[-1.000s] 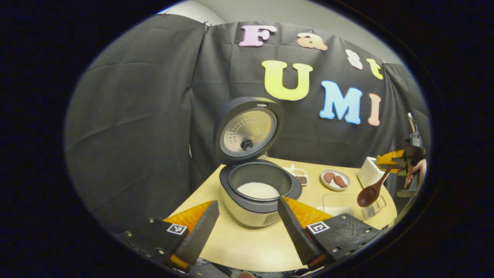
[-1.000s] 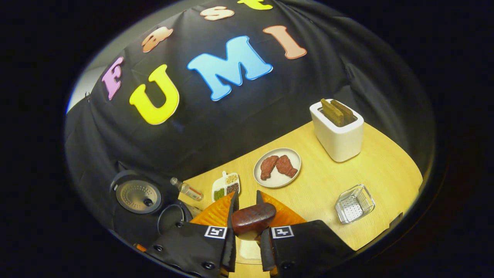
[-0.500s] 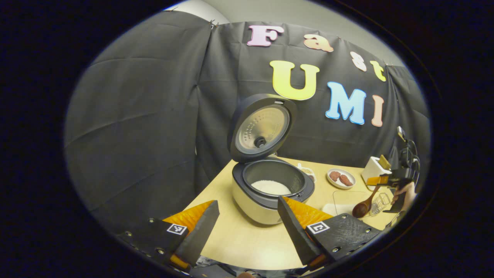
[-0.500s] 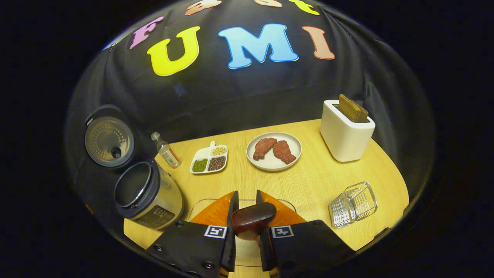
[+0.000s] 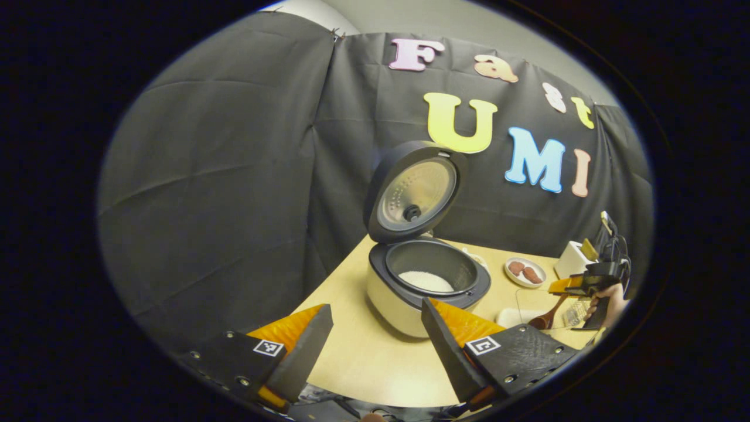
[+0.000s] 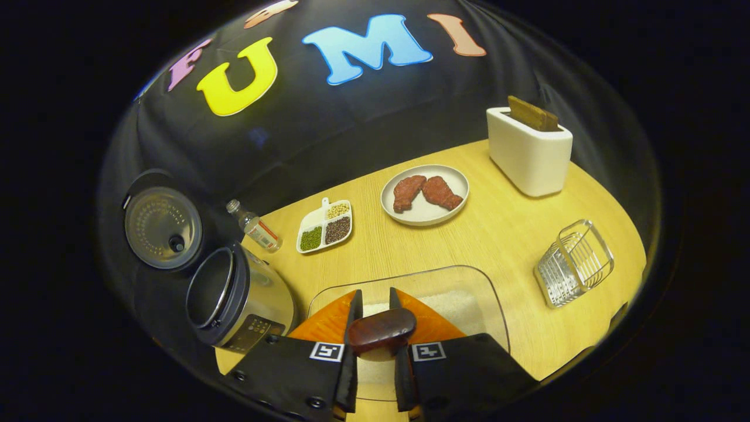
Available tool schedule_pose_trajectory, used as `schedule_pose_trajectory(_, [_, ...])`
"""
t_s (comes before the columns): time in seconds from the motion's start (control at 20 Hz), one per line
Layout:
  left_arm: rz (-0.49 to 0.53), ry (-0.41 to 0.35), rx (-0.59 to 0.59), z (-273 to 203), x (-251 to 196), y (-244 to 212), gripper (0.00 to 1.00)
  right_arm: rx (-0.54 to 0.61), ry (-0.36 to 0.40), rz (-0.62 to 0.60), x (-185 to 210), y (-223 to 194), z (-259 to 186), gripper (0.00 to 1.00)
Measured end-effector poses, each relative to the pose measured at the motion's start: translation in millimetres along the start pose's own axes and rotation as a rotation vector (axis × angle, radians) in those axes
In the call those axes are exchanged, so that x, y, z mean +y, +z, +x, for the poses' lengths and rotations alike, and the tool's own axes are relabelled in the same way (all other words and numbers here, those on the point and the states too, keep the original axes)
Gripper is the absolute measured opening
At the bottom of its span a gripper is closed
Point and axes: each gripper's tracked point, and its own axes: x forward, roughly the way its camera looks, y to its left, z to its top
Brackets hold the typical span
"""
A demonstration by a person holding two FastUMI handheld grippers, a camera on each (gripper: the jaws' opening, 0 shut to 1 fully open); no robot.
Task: Close the left gripper, press the button to open the rice cooker; take a wooden spoon from the chopstick holder with the right hand, scoop a spoonful of rice and pour it into the rice cooker, then put the wooden spoon back into the chopstick holder.
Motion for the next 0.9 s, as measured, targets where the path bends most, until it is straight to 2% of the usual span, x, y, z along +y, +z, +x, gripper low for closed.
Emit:
schedule_pose_trajectory(0.35, [-0.020,0.011,0.005,2,3,-3,0.96,0.039,0.012,0.087,1,-3,4,0.28])
schedule_pose_trajectory(0.45, [-0.016,0.014,-0.004,2,3,-1,0.96,0.048,0.011,0.185,-7,0,4,0.24])
schedule_pose_trajectory(0.5, [-0.012,0.015,-0.005,2,4,0,0.96,0.052,0.018,0.247,-10,2,2,0.28])
schedule_pose_trajectory(0.75, [-0.013,0.015,0.003,5,4,-2,0.96,0.055,0.056,0.545,-33,7,-9,0.28])
schedule_pose_trajectory(0.9, [-0.009,0.005,0.002,6,-2,-3,0.96,0.035,0.078,0.613,-37,19,-19,0.28])
